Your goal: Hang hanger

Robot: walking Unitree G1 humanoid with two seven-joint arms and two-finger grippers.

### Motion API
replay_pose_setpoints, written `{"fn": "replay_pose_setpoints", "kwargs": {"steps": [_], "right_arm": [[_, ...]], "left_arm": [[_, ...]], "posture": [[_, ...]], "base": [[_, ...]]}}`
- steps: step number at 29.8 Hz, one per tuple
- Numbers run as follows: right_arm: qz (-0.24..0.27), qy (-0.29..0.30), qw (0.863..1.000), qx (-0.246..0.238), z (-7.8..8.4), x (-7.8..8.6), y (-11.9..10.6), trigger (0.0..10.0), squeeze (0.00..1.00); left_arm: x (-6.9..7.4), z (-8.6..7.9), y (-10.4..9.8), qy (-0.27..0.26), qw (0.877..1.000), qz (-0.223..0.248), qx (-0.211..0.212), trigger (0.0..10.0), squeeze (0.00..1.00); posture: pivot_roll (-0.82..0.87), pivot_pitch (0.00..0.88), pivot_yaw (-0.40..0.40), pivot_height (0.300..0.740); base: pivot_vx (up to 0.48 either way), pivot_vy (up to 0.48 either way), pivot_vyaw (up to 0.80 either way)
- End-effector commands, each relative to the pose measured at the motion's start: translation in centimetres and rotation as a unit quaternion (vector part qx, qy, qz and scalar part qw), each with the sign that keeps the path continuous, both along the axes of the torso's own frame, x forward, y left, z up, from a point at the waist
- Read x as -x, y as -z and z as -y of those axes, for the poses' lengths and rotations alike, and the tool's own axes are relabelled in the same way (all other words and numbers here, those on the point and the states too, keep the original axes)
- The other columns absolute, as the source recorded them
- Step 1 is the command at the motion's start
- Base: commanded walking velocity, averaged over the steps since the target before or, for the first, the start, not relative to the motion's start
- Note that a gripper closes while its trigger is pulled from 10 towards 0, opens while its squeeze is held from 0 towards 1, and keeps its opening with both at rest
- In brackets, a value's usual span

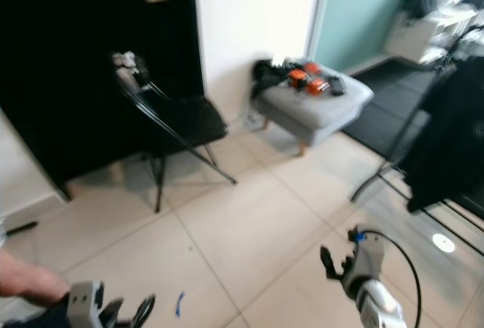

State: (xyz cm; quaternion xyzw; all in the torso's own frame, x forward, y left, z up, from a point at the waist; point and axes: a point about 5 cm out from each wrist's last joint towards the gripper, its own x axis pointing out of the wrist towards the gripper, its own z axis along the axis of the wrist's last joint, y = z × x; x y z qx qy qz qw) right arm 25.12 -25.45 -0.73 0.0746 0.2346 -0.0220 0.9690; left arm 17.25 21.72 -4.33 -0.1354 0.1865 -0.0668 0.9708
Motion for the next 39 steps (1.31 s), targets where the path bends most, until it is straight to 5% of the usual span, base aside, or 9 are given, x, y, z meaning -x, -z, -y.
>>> {"fn": "replay_pose_setpoints", "kwargs": {"steps": [1,13,28,39], "right_arm": [[-0.003,0.007,1.000,-0.001,0.0,0.2,0.2,10.0,0.00],[-0.004,0.018,1.000,0.002,0.2,0.1,0.2,10.0,0.00],[0.002,0.029,1.000,0.001,0.2,0.0,0.1,10.0,0.00],[0.005,0.034,0.999,0.022,0.6,-0.2,-0.2,10.0,0.00]], "left_arm": [[0.0,0.4,0.0,0.000,1.000,-0.001,0.005,10.0,0.00],[0.9,0.8,-0.6,0.010,1.000,0.015,0.001,10.0,0.00],[-0.8,3.0,-4.2,0.027,0.998,0.053,-0.003,10.0,0.00],[-0.4,3.7,-5.3,0.030,0.998,0.050,-0.001,10.0,0.00]], "posture": [[-0.11,0.071,0.014,0.736],[-0.12,0.071,0.018,0.736],[-0.11,0.064,0.018,0.736],[-0.11,0.061,0.016,0.736]], "base": [[0.000,0.000,-0.80],[0.245,0.000,-0.80],[0.480,0.000,-0.80],[0.480,0.000,-0.80]]}}
